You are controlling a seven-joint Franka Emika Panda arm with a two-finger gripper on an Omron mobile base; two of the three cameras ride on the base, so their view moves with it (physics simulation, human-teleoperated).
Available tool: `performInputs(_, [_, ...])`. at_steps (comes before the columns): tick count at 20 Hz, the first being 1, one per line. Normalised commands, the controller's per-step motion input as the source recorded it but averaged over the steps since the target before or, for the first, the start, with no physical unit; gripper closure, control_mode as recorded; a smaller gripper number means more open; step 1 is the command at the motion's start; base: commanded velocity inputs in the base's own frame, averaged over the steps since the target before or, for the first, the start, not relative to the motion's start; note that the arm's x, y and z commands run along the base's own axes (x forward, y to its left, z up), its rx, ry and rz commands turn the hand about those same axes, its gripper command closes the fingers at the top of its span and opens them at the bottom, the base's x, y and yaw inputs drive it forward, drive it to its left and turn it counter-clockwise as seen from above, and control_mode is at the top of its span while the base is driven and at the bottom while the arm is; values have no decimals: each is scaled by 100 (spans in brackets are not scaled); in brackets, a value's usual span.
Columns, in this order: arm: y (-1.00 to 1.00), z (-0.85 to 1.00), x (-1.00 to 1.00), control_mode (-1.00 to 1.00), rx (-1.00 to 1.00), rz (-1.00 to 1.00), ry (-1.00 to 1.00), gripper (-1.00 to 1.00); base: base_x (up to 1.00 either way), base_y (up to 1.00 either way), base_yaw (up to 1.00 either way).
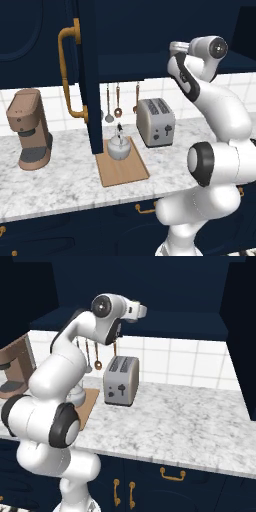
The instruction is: Pick the kettle from the counter and place it on the tray. Then pick the mug from the cabinet and place it on the tray. Then close the cabinet doors.
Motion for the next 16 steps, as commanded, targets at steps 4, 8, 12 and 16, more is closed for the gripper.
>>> performInputs(4, [-1, -11, 24, -100, 0, 0, 0, -100, 0, 0, 0])
performInputs(8, [-1, -14, 22, -100, 0, 0, 0, -100, 0, 0, 0])
performInputs(12, [-1, -14, 23, -100, 0, 1, 0, -100, 0, 0, 0])
performInputs(16, [-1, -11, 20, -100, 0, 2, 0, -100, 0, 0, 0])
